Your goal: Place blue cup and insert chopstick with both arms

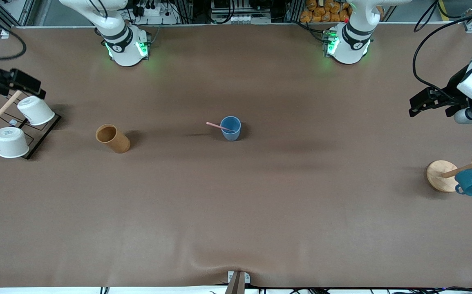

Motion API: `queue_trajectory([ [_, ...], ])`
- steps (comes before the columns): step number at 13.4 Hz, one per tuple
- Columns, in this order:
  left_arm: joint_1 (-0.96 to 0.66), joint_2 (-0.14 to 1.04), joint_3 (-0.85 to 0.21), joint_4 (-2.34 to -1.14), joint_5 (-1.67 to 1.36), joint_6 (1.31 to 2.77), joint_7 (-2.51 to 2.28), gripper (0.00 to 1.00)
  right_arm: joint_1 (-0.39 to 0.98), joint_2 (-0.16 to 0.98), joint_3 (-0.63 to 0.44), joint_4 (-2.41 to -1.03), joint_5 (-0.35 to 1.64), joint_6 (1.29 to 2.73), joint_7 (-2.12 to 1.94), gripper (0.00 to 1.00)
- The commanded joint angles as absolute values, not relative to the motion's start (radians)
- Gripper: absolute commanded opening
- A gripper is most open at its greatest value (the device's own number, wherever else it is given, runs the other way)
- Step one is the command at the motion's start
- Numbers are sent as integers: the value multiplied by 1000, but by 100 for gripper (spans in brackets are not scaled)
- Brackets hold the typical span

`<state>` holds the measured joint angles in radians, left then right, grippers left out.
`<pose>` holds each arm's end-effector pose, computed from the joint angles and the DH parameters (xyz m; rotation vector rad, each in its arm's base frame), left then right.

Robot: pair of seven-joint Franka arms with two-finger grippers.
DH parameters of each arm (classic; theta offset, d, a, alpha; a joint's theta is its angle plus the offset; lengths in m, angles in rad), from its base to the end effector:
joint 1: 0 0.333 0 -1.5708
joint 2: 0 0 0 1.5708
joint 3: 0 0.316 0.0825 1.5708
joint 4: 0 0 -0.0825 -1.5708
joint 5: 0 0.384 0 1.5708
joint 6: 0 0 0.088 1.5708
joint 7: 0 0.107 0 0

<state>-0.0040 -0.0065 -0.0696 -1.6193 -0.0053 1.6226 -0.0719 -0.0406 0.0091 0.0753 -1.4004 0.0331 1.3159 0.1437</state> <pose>0.5551 -0.0416 0.6097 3.1360 -0.0023 0.0148 0.5283 0.0223 0.6767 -3.1093 0.1589 0.1498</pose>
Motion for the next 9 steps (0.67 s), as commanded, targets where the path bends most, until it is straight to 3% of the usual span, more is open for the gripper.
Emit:
queue_trajectory([
  [1, -8, -26, -64, -1631, -25, 1623, -55, 100, 6, -64, 29, -1493, 23, 1358, 120, 100],
  [9, -5, -28, -63, -1631, -21, 1624, -49, 100, 31, -37, 31, -1480, 12, 1437, 120, 100],
])
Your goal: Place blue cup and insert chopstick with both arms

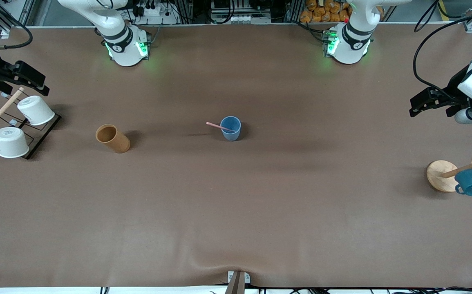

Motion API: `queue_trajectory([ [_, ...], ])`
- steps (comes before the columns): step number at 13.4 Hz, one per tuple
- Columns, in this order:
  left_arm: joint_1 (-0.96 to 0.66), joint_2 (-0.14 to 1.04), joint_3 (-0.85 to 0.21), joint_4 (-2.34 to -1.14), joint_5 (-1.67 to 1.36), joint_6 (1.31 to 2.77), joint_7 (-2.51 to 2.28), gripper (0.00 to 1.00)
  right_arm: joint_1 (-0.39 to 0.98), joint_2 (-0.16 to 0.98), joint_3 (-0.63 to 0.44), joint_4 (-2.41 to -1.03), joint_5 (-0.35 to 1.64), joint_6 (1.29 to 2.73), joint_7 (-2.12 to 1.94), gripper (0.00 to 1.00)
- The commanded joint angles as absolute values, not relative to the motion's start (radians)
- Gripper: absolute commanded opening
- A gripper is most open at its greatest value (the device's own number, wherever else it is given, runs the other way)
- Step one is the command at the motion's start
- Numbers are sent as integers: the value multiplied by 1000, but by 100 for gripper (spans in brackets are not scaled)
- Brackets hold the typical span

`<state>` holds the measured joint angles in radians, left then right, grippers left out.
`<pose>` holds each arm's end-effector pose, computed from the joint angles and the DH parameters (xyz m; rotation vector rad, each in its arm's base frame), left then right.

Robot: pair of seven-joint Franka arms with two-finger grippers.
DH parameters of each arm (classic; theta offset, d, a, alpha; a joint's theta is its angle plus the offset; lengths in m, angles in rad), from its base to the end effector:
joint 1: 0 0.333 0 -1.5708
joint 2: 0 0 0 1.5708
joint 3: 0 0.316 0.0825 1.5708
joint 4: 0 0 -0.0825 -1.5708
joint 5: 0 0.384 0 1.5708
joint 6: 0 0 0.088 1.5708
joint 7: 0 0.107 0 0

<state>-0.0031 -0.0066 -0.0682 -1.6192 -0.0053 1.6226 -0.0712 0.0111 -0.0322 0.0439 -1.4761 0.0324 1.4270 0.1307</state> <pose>0.5551 -0.0403 0.6098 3.1360 0.0002 0.0151 0.5279 0.0334 0.6735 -3.1105 0.1110 0.0307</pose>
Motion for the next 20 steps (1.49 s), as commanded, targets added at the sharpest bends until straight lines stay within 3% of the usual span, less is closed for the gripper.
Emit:
queue_trajectory([
  [1, -5, -31, -63, -1634, -21, 1623, -49, 100, 31, -35, 31, -1476, 12, 1437, 120, 100],
  [20, -9, -51, -71, -1583, -6, 1536, -55, 100, 29, -26, 29, -1470, 8, 1448, 124, 100],
])
